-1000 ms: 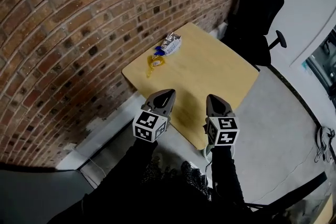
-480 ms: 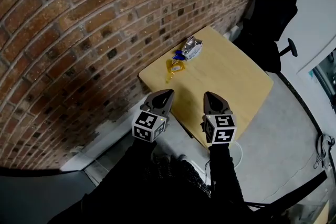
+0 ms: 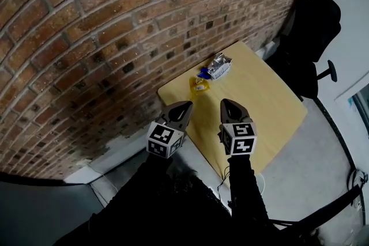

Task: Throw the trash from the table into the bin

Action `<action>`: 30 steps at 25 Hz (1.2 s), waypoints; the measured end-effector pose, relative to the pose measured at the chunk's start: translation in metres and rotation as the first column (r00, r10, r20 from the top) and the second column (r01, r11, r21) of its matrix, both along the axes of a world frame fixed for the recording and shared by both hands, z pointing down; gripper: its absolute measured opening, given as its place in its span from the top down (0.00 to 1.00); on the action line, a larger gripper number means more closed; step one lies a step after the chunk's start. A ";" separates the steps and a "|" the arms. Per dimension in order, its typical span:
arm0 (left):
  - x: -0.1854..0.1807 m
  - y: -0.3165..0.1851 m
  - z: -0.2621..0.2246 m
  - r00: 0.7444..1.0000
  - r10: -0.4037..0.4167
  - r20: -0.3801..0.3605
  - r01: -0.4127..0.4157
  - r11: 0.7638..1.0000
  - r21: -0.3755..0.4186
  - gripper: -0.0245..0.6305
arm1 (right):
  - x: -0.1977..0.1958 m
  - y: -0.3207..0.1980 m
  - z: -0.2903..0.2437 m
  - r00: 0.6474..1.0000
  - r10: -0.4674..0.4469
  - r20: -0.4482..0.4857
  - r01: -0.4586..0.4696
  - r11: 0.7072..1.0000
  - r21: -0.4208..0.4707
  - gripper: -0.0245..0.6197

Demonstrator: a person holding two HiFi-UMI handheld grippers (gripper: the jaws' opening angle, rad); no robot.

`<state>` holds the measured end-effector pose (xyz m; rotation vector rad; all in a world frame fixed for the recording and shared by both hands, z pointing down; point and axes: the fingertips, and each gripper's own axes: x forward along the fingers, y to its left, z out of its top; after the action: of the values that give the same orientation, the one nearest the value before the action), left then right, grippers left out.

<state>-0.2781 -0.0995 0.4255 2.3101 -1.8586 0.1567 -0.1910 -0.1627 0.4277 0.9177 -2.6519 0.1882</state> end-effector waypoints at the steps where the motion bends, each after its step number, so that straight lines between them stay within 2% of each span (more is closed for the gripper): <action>1: -0.002 -0.002 0.000 1.000 -0.011 -0.001 0.011 1.000 -0.001 0.95 | -0.004 -0.004 -0.001 1.000 -0.014 0.004 0.014 1.000 0.002 0.94; 7: -0.017 -0.012 0.005 0.999 -0.049 -0.003 0.049 0.999 -0.005 0.95 | -0.028 -0.019 0.008 0.998 -0.061 0.010 0.061 0.998 -0.021 0.94; 12: -0.042 -0.027 0.021 0.998 -0.055 -0.026 0.054 0.998 -0.034 0.95 | -0.053 -0.026 0.025 0.995 -0.091 -0.026 0.090 0.995 -0.045 0.94; 15: -0.051 -0.043 0.033 1.000 -0.009 -0.028 0.008 0.999 -0.042 0.95 | -0.068 -0.038 0.036 0.996 -0.077 -0.051 0.074 0.995 -0.061 0.94; 21: -0.068 -0.082 0.030 0.993 0.120 0.008 -0.120 0.992 -0.026 0.95 | -0.090 -0.069 0.054 0.997 0.013 -0.077 -0.022 0.994 -0.111 0.94; 30: -0.087 -0.107 0.052 0.979 0.204 -0.016 -0.204 0.977 -0.066 0.95 | -0.117 -0.094 0.076 0.995 0.074 -0.064 -0.083 0.986 -0.142 0.94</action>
<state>-0.3656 -0.2066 0.4772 2.4462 -1.5825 0.2319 -0.3084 -0.2564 0.5036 0.9653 -2.5130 0.3612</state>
